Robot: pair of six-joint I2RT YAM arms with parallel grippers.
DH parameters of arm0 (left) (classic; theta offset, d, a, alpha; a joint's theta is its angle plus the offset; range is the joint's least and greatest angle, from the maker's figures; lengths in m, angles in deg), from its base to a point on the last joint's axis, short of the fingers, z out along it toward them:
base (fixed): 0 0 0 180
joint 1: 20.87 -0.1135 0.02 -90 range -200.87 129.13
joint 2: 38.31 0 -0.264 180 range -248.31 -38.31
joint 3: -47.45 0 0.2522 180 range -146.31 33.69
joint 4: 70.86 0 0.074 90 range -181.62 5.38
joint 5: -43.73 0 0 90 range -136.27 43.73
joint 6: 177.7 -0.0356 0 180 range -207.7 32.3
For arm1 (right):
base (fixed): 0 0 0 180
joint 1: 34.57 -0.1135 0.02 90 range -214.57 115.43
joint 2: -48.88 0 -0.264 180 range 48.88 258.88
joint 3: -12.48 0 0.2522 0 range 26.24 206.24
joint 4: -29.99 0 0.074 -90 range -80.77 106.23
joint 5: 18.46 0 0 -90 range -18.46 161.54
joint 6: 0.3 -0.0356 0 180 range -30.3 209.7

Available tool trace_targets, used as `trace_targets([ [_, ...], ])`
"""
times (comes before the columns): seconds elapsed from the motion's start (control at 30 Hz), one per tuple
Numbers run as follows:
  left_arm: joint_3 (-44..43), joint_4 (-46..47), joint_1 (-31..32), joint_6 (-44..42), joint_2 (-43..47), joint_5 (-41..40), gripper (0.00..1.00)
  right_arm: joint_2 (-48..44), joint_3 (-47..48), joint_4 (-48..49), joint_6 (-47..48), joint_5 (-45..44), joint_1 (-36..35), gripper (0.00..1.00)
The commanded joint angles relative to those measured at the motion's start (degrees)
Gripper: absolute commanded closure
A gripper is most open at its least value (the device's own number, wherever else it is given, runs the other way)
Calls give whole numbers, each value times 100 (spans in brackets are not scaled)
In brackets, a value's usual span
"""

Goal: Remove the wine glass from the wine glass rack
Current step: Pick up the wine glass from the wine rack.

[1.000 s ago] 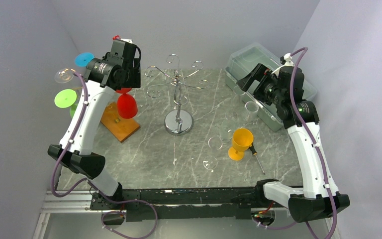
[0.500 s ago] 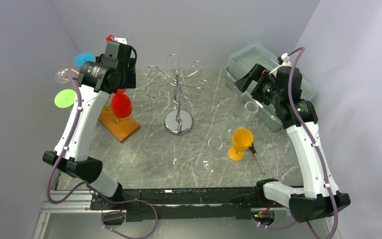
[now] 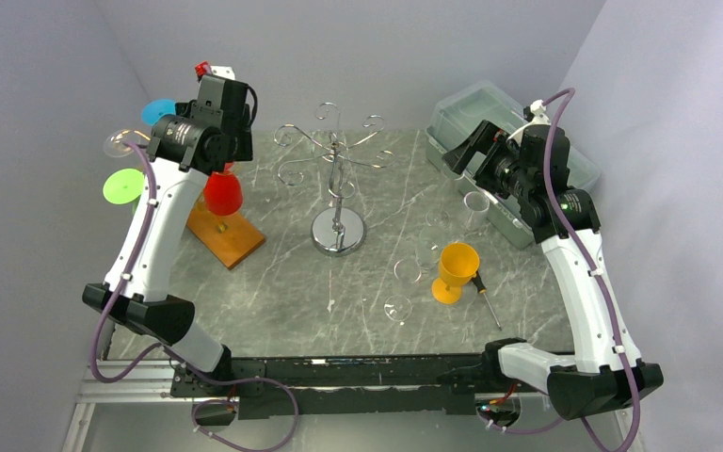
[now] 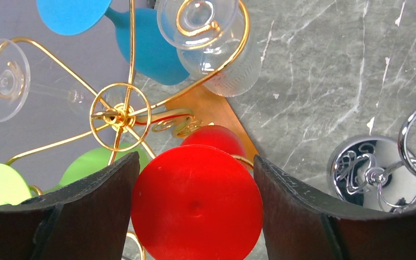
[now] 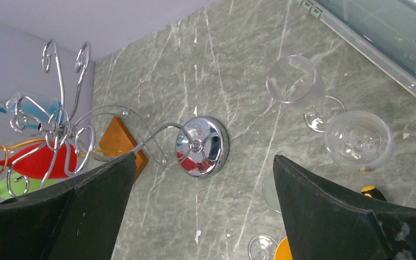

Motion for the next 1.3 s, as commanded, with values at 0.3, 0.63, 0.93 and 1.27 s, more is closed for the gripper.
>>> trace_targets([
  [0.3, -549, 569, -151, -177, -421, -39, 52, 60, 153, 224, 21, -104, -34, 0],
  [0.63, -797, 517, -129, -287, -608, 743, 53, 54, 189, 189, 33, -166, -42, 0],
  [0.93, -815, 441, 177, -371, -587, 1170, 54, 37, 198, 172, 8, -209, -99, 0],
  [1.27, -746, 28, 568, -151, -256, 928, 54, 27, 245, 155, 20, -249, -206, 0],
])
